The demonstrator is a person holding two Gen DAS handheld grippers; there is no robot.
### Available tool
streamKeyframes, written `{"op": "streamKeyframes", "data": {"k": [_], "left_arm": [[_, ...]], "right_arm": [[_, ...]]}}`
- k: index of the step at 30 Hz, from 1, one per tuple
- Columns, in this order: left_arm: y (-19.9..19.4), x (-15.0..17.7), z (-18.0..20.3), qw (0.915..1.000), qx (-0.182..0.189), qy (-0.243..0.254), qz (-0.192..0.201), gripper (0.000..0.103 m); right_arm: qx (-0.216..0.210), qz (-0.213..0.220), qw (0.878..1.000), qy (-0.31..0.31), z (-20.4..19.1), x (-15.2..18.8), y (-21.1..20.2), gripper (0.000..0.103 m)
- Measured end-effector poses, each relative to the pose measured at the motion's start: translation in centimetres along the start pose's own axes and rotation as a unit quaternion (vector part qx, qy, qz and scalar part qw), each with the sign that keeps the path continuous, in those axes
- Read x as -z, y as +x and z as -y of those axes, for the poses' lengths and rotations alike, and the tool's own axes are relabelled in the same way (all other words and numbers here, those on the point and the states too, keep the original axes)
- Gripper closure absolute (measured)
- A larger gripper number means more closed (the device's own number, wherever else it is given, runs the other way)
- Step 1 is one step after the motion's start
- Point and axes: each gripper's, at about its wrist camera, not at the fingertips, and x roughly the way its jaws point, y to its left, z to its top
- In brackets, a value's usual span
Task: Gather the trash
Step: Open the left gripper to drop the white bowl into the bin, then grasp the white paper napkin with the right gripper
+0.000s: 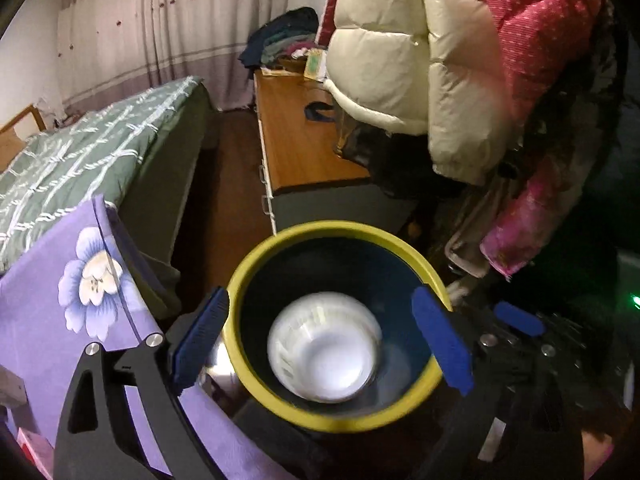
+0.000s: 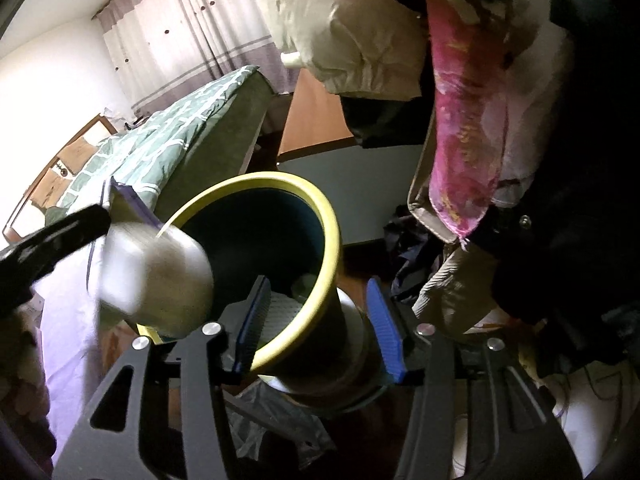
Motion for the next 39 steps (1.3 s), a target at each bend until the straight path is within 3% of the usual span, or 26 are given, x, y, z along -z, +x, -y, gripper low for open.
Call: {"op": "streamKeyframes", "data": {"k": [3, 9, 17, 21, 29, 34, 39], "left_arm": [[-1.0, 0.0, -0.8, 0.9997, 0.006, -0.022, 0.002, 0.011], [-8.8, 2.5, -2.3, 0.9979, -0.02, -0.042, 0.044, 0.011], [-20.0, 9.6, -7.6, 0.9854, -0.111, -0.098, 0.084, 0.009], [-24.8, 13.4, -11.0, 0.9718, -0.172, -0.133, 0.091, 0.009], [-33.7, 20.1, -16.6, 0.9324, -0.282, -0.197, 0.111, 0.009], [-36.7, 23.1, -18.9, 0.9151, -0.315, -0.223, 0.116, 0.009], [-39.1, 25.1, -20.3, 0.9039, -0.334, -0.236, 0.125, 0.009]], "right_arm": [[-0.004, 0.001, 1.0, -0.006, -0.5, 0.2, -0.3, 0.055], [-0.024, -0.001, 0.999, -0.027, -2.9, 0.8, -0.7, 0.054], [-0.064, -0.012, 0.995, -0.081, -8.8, 2.3, -1.0, 0.054], [-0.09, -0.017, 0.989, -0.115, -12.7, 3.5, -1.7, 0.054], [-0.159, -0.04, 0.967, -0.195, -21.6, 7.3, -3.0, 0.054], [-0.206, -0.052, 0.945, -0.25, -27.1, 10.4, -5.0, 0.054], [-0.246, -0.065, 0.918, -0.303, -32.1, 13.8, -6.9, 0.054]]}}
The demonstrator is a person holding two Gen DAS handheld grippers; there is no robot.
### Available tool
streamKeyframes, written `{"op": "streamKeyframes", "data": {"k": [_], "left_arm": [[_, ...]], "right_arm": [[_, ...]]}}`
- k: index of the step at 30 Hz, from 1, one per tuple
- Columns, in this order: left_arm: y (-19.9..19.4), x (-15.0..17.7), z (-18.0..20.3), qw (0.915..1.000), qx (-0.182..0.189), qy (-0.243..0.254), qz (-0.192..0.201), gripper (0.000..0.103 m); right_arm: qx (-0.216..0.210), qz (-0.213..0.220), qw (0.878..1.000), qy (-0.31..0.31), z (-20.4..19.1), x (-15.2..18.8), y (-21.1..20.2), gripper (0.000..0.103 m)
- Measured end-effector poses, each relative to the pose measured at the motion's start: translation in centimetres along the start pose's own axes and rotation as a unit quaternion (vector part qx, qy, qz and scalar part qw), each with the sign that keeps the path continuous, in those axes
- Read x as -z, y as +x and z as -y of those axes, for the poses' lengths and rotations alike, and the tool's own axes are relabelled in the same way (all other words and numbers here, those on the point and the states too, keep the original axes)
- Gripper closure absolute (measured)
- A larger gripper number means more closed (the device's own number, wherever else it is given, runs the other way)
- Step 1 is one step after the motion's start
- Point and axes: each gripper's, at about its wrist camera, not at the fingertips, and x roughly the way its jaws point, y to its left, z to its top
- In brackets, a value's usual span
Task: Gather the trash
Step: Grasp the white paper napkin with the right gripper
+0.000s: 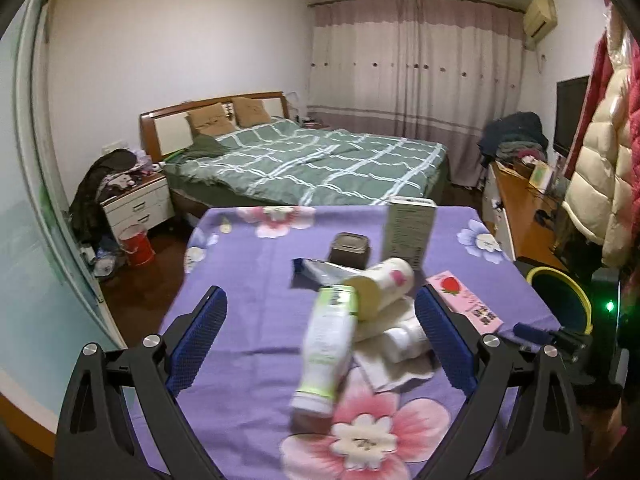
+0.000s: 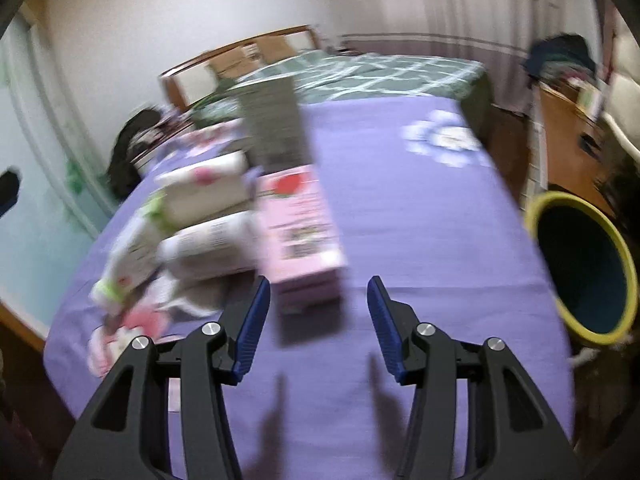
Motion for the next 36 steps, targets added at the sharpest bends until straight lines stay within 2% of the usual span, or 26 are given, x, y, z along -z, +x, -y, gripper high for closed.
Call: {"op": "streamKeyframes", "data": {"k": [5, 9, 18, 21, 22, 23, 24, 26, 31, 36], "left_arm": [[-0.5, 0.6, -2.9, 0.9996, -0.022, -0.018, 0.0, 0.009], [-0.6, 1.1, -4.4, 0.9993, -0.025, -0.027, -0.004, 0.009], [0.1, 1.8, -5.3, 0.9993, -0.012, -0.032, -0.015, 0.009], [0.4, 1.8, -5.2, 0.9993, -0.009, -0.033, -0.017, 0.009], [0.5, 1.8, -5.2, 0.9992, -0.009, -0.033, -0.018, 0.009], [0.6, 1.8, -5.1, 0.9992, -0.009, -0.033, -0.02, 0.009], [0.7, 1.8, -5.1, 0.9992, -0.008, -0.034, -0.02, 0.009], [0.9, 1.9, -5.0, 0.9991, -0.006, -0.034, -0.022, 0.009], [1.2, 1.9, -4.3, 0.9992, -0.004, -0.029, -0.026, 0.009], [1.5, 1.9, -4.0, 0.9992, -0.003, -0.028, -0.028, 0.009]], "right_arm": [[-0.037, -0.019, 0.998, -0.045, -5.6, 0.3, 1.5, 0.054], [-0.03, -0.036, 0.997, -0.063, -8.5, 0.9, 3.0, 0.054], [-0.003, -0.069, 0.995, -0.069, -9.7, 0.1, 6.6, 0.054], [0.016, -0.064, 0.994, -0.09, -10.5, 0.3, 7.0, 0.053], [0.019, -0.064, 0.993, -0.093, -10.5, 0.2, 7.2, 0.054], [0.018, -0.063, 0.993, -0.095, -10.6, 0.2, 7.1, 0.067], [0.02, -0.062, 0.993, -0.1, -10.6, 0.3, 7.0, 0.087], [0.019, -0.063, 0.992, -0.105, -10.5, 0.3, 7.1, 0.099], [-0.016, -0.068, 0.994, -0.088, -9.4, -0.1, 6.3, 0.102], [-0.07, -0.043, 0.995, -0.051, -7.5, -2.2, 3.0, 0.102]]}}
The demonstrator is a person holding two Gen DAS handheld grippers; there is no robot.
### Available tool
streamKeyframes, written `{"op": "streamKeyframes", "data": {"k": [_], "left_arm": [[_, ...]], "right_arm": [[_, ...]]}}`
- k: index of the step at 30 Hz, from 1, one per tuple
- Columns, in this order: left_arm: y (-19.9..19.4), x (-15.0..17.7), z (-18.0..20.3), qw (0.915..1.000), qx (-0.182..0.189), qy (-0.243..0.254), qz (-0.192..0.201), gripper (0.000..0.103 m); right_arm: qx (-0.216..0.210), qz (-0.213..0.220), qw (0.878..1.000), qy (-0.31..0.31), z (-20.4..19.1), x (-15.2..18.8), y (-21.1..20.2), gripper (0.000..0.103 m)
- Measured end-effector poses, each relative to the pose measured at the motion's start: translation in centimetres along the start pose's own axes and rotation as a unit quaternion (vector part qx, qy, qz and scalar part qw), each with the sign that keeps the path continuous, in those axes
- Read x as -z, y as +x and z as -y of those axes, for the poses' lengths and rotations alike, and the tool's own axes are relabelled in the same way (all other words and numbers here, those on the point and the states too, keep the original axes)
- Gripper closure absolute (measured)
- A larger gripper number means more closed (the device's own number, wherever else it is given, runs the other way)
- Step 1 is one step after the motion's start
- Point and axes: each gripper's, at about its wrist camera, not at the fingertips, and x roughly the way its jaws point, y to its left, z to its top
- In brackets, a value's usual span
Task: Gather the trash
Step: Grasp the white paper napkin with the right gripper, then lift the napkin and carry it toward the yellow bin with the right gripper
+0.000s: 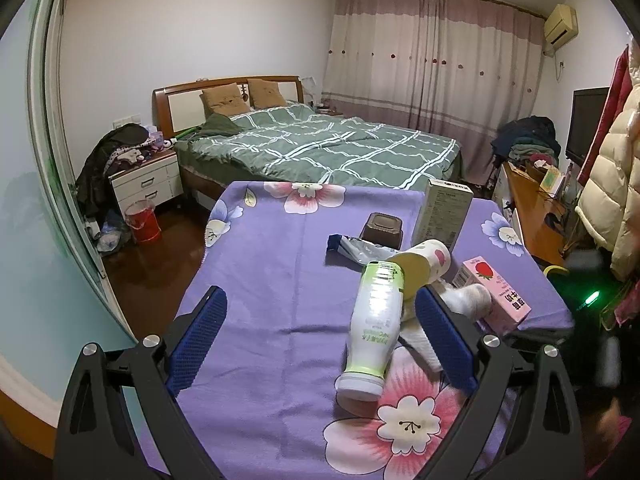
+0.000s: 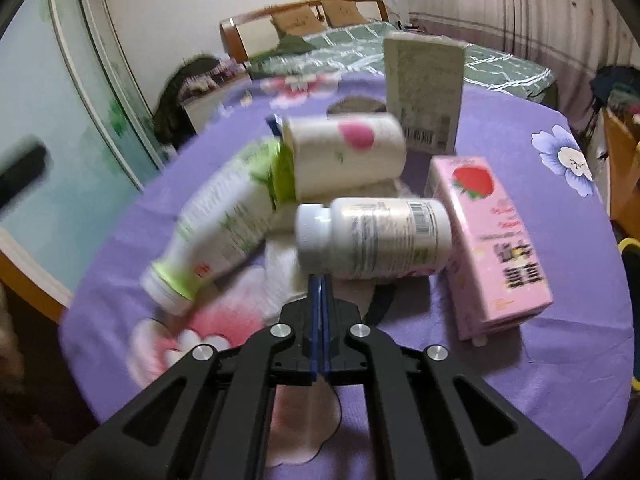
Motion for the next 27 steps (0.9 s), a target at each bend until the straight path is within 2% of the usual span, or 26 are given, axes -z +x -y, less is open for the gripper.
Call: {"op": "streamKeyframes", "data": {"k": [11, 21, 27], "left_arm": [[0.4, 0.2, 1.3, 0.9999, 0.01, 0.012, -0.004, 0.009], [0.8, 0.6, 2.8, 0.9993, 0.025, 0.024, -0.012, 0.009], [0.7, 0.6, 3.5, 0.999, 0.032, 0.031, -0.012, 0.009]], "right_arm": [[-0.048, 0.081, 0.996, 0.008, 0.3, -2.7, -7.7, 0.102], [-0.049, 0.15, 0.988, 0.004, 0.8, -4.0, -13.9, 0.102], [-0.028, 0.19, 0.981, 0.011, 1.8, -5.1, -16.5, 0.102]]}}
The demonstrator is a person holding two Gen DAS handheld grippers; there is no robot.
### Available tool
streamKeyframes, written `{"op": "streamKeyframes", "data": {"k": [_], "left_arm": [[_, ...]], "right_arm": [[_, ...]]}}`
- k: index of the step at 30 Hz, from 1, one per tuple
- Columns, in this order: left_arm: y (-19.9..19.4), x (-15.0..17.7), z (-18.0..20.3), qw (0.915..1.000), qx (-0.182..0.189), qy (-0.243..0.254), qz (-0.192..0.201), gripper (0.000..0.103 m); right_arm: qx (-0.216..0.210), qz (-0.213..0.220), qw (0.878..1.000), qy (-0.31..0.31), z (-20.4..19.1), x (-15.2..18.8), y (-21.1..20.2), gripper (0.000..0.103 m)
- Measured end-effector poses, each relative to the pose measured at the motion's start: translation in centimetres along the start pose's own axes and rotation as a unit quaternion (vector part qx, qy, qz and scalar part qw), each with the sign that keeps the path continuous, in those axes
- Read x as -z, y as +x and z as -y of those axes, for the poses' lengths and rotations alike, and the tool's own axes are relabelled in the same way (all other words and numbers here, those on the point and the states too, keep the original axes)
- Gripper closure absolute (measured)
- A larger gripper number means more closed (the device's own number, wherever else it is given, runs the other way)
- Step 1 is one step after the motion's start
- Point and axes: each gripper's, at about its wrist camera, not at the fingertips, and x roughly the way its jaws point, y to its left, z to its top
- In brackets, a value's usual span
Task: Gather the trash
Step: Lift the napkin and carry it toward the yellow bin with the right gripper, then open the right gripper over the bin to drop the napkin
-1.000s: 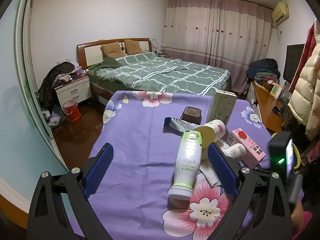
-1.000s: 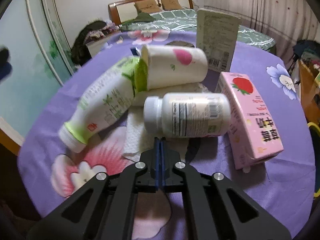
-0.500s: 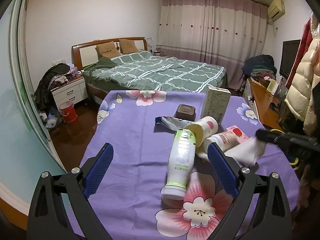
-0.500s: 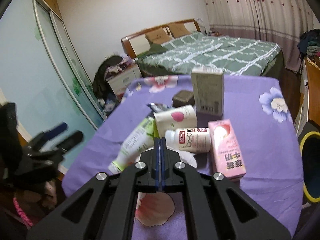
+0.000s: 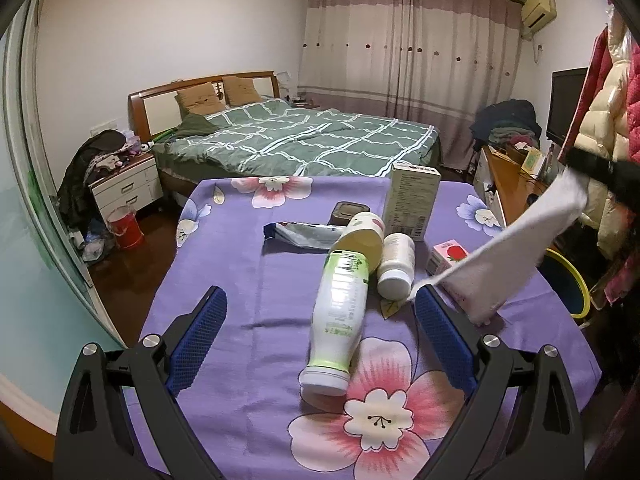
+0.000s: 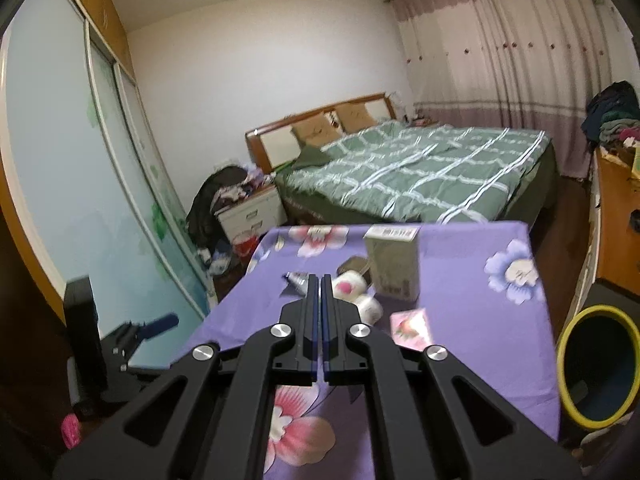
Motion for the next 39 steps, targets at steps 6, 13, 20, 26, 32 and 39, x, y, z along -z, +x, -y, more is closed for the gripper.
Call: {"op": "streamKeyframes", "data": {"k": [6, 13, 20, 26, 32, 39], "left_arm": [[0.1, 0.2, 0.8, 0.9999, 0.008, 0.006, -0.002, 0.009], [0.8, 0.1, 2.1, 0.9997, 0.021, 0.013, -0.006, 0.009], [1.6, -0.3, 4.3, 0.999, 0.037, 0.023, -0.01, 0.009], [3.0, -0.8, 6.5, 0.9979, 0.05, 0.036, -0.019, 0.009], [4.9, -1.1, 9.1, 0.9962, 0.064, 0.052, -0.03, 0.009], [7.0, -1.2, 11.5, 0.9943, 0.07, 0.064, -0.049, 0.009]], "right_arm": [[0.027, 0.028, 0.999, 0.008, 2.1, -1.9, -1.5, 0.102], [0.073, 0.059, 0.995, 0.016, 5.0, -3.8, -3.8, 0.102], [0.14, 0.064, 0.987, 0.038, 10.5, -4.8, -5.1, 0.102], [0.198, 0.063, 0.975, 0.074, 17.1, -4.5, -6.3, 0.102], [0.248, 0.059, 0.961, 0.104, 22.7, -3.4, -7.2, 0.102], [0.302, 0.031, 0.942, 0.144, 28.7, -0.7, -6.1, 0.101]]}}
